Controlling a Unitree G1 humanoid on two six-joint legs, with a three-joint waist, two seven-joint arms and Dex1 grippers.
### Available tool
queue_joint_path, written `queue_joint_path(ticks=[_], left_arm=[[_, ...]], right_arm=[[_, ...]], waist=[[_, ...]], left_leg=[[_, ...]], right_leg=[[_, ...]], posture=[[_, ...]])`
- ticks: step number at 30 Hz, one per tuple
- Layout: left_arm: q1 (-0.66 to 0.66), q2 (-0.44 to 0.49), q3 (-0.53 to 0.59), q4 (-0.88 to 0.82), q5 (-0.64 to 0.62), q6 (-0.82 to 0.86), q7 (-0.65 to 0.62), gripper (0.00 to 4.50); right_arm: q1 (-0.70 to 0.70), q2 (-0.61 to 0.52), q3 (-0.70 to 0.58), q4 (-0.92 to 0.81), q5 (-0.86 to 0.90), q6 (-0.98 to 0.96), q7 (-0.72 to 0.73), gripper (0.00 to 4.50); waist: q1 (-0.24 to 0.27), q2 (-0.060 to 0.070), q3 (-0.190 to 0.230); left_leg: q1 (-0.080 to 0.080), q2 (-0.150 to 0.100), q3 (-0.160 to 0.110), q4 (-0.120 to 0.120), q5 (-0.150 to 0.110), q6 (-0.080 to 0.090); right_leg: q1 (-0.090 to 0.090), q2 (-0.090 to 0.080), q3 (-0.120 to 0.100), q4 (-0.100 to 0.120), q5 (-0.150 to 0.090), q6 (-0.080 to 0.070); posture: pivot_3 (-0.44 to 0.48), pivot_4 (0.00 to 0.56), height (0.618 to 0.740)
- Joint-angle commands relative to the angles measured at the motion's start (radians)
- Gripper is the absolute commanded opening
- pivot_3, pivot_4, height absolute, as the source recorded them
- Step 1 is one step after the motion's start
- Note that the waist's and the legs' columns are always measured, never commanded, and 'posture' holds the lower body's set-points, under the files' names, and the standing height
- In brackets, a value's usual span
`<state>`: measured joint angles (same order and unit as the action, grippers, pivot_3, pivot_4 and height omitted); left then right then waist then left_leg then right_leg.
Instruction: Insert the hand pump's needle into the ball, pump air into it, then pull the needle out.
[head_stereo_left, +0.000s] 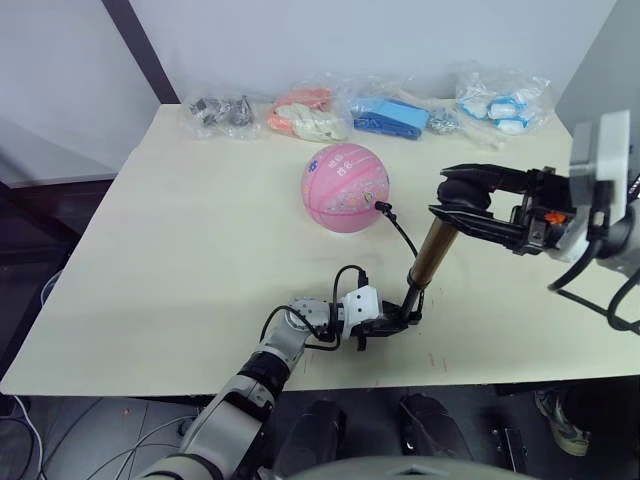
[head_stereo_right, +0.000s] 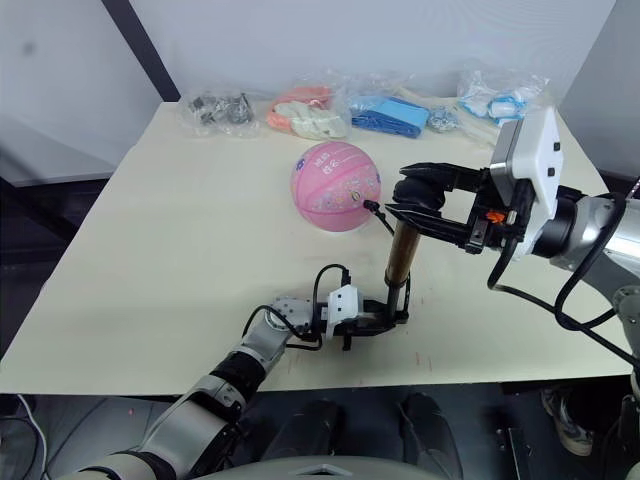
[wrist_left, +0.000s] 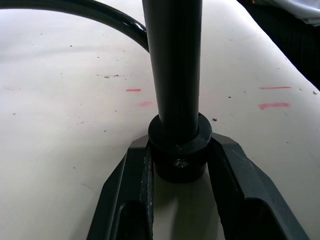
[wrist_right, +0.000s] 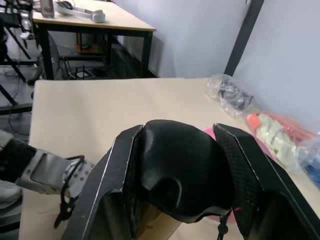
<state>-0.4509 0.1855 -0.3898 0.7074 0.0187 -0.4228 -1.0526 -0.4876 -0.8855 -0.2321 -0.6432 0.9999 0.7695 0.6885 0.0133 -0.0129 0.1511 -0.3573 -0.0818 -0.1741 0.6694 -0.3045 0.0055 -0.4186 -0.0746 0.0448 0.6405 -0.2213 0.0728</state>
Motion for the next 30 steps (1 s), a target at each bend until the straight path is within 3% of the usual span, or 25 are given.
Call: queue_joint_path(ticks=[1, 7, 21, 30], left_arm=[[0.012, 0.007, -0.013, 0.020, 0.026, 0.002, -0.007, 1.12], [0.012, 0.009, -0.013, 0.020, 0.026, 0.001, -0.007, 1.12], [0.010, 0.010, -0.015, 0.016, 0.025, 0.004, -0.009, 1.12], [0.015, 0.016, -0.016, 0.004, 0.027, 0.009, -0.013, 1.12]], right_arm=[[-0.067, -0.025, -0.075, -0.003, 0.057, -0.003, -0.024, 1.81], [-0.081, -0.038, -0.064, 0.007, 0.064, 0.008, -0.023, 1.81], [0.285, 0.089, 0.173, -0.041, -0.321, -0.253, 0.025, 1.81], [0.391, 0.202, 0.349, 0.098, -0.567, -0.451, 0.031, 1.81]], waist=[[0.001, 0.000, 0.000], [0.001, 0.000, 0.000], [-0.002, -0.001, -0.002], [-0.003, -0.002, -0.002]], left_leg=[[-0.001, 0.000, 0.000, 0.000, 0.000, 0.000], [-0.006, 0.000, 0.000, 0.001, 0.002, -0.003], [-0.001, 0.000, 0.001, 0.001, 0.001, -0.002], [0.005, 0.000, 0.001, 0.000, 0.001, -0.002]], right_leg=[[0.000, 0.000, 0.000, 0.000, 0.000, 0.000], [-0.006, -0.001, 0.000, 0.000, 0.000, 0.000], [-0.002, 0.002, 0.000, 0.001, 0.000, 0.000], [0.004, 0.003, 0.001, 0.001, 0.000, 0.000]], posture=[[0.000, 0.150, 0.740], [0.000, 0.150, 0.740], [0.000, 0.150, 0.740], [0.000, 0.150, 0.740]])
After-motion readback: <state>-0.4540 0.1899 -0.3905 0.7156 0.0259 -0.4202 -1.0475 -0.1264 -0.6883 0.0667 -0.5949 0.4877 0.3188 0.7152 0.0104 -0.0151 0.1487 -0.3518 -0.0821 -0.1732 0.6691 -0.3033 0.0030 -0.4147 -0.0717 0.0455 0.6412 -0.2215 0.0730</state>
